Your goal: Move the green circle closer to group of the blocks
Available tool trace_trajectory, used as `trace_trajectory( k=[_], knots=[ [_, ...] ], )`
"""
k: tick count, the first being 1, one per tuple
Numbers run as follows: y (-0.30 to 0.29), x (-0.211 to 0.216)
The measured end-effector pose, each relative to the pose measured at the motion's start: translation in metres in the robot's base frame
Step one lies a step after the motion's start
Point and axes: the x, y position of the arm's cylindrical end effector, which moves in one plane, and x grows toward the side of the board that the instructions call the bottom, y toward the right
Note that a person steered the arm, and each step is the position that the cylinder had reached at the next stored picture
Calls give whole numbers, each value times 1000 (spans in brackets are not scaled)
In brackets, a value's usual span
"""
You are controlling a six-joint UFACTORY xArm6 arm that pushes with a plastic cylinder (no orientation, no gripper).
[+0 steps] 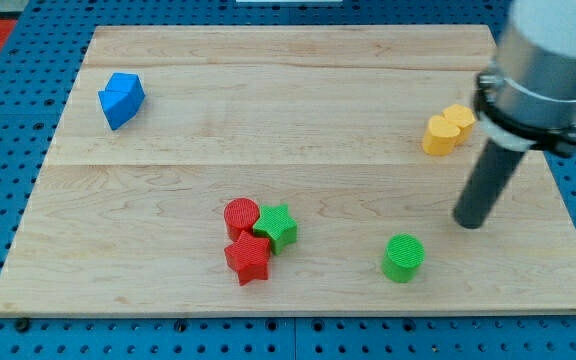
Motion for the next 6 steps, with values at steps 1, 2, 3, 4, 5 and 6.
trace_trajectory(
  k=[1,2,3,4,5,6],
  knots=[
    [-11,34],
    [-76,43],
    [-131,43],
    [-112,43],
    [-101,58],
    [-141,62]
  ],
)
